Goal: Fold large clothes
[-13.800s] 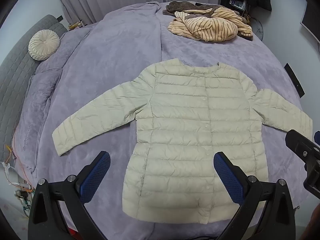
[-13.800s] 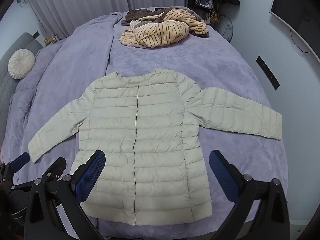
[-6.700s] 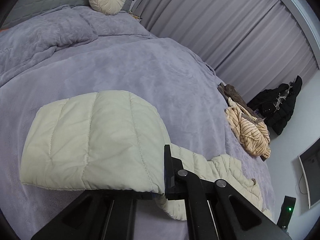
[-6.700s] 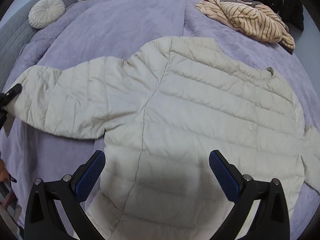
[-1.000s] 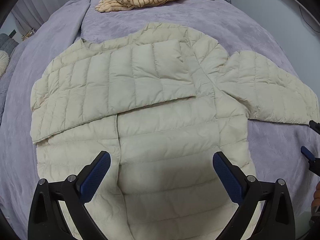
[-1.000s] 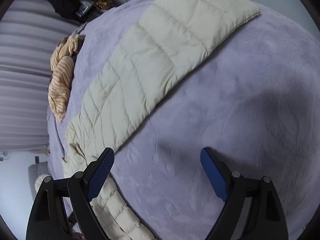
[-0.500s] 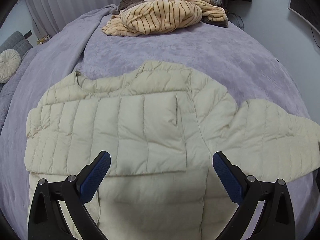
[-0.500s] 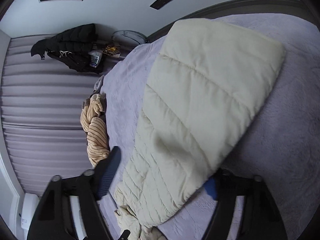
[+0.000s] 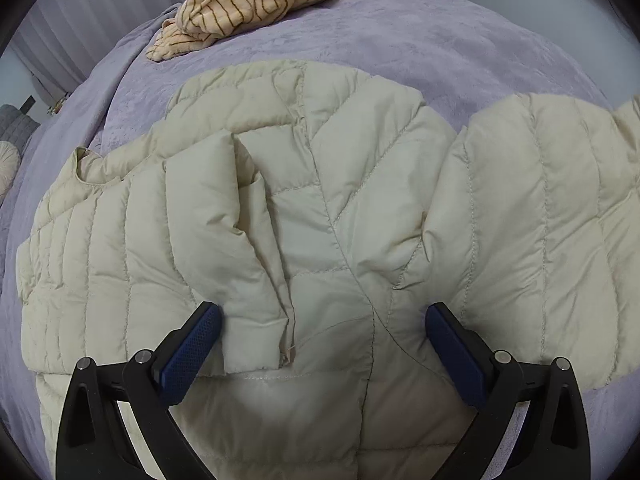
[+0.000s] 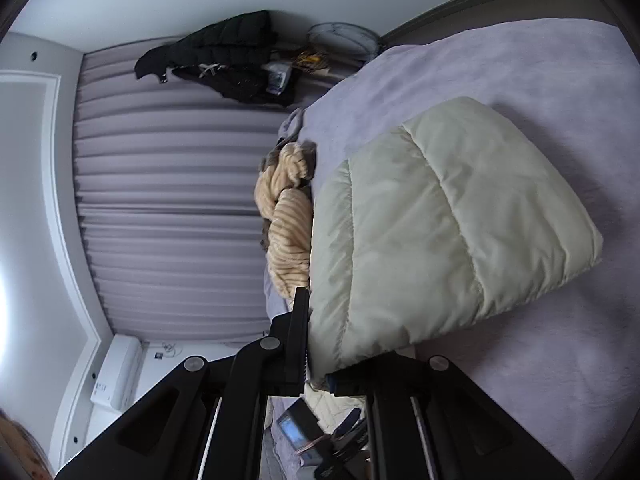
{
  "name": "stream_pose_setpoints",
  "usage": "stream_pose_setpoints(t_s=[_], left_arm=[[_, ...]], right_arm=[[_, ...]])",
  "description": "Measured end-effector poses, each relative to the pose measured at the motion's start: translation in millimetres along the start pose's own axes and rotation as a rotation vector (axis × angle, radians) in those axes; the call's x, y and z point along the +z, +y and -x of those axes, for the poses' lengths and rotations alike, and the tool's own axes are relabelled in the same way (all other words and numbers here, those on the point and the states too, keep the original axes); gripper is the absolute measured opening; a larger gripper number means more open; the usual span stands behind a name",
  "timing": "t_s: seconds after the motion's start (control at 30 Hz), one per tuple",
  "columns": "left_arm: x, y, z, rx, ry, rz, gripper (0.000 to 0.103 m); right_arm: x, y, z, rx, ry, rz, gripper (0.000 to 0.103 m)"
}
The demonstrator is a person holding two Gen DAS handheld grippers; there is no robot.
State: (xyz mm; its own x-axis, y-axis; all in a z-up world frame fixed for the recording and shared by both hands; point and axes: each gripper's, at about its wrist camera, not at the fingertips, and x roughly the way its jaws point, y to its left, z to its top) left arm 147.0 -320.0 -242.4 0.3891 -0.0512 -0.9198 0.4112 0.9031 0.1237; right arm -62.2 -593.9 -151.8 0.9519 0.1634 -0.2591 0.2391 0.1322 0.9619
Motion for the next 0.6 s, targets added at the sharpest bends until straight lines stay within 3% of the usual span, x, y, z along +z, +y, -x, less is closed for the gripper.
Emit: stream_pose_setpoints(t_s=[0.13, 0.27, 0.43, 0.6], left_arm=[[3, 18, 10, -0.066, -0.016, 0.034, 0.103], [-2, 64, 42, -0.1, -0.109, 0.11, 0.103], [-20, 155, 70, -0.042, -0.172, 0.217, 0.103], [-50, 254, 71, 0.056, -0.157, 0.34, 0.103]], right_arm=[[-17, 43, -37, 0.063, 0.086, 0.091, 0.008], [-47, 88, -85, 0.076, 0.191, 0.216, 0.008], [-105, 135, -153, 0.017, 0.333, 0.414, 0.008], [-196, 151, -232, -0.102, 0.507, 0.638, 0.008]])
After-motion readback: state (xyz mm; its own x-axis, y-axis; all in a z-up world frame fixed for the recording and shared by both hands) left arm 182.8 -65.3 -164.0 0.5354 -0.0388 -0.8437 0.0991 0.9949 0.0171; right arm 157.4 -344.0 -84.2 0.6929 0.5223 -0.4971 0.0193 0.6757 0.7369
